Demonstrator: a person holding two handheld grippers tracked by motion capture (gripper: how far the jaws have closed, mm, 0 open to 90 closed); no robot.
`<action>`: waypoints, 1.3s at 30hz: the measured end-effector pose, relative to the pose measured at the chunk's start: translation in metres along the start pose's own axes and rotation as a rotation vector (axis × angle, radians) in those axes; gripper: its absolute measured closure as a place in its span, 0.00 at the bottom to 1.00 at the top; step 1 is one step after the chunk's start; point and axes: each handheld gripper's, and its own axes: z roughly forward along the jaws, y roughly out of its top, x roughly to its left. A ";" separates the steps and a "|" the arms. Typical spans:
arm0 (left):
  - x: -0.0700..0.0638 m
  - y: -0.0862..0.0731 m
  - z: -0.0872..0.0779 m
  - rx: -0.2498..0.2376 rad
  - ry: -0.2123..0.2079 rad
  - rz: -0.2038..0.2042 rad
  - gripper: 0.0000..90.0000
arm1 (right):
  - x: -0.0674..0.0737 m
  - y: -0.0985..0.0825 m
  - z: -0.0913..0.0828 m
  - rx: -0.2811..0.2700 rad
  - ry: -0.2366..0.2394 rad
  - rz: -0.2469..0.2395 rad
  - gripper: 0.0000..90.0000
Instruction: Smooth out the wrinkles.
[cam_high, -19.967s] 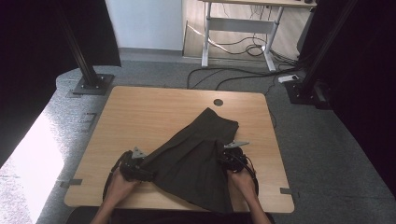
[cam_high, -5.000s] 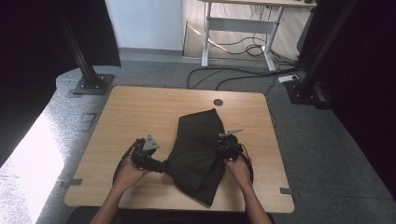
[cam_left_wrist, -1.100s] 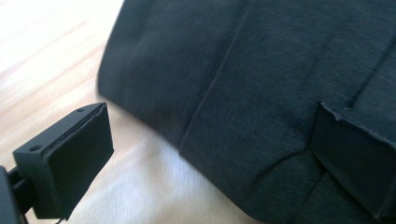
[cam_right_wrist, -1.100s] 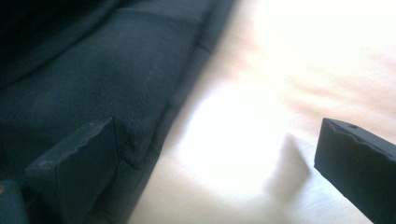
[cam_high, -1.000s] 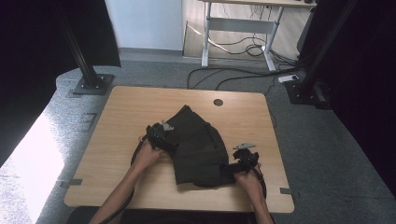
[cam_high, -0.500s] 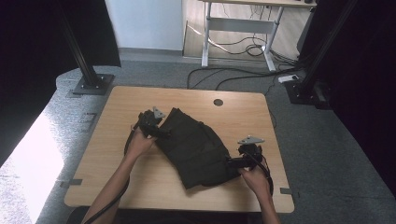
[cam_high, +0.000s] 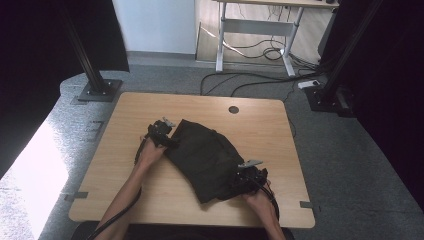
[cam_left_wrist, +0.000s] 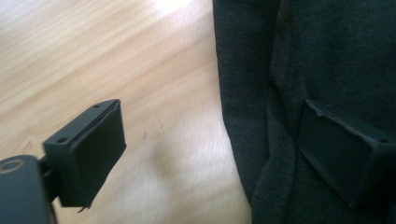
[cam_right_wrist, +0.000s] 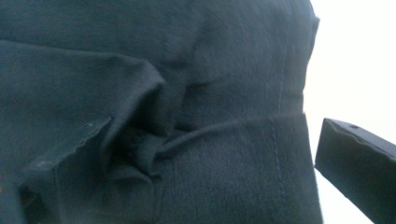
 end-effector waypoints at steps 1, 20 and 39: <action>0.001 -0.004 -0.003 -0.003 -0.001 -0.005 0.10 | -0.004 0.000 0.002 -0.006 0.002 0.022 0.00; -0.011 -0.074 -0.050 -0.068 -0.120 -0.100 0.08 | -0.092 0.058 0.049 -0.043 -0.085 0.115 0.02; 0.007 -0.087 -0.104 -0.145 -0.120 -0.057 0.00 | -0.072 0.051 -0.029 -0.181 -0.020 0.034 0.00</action>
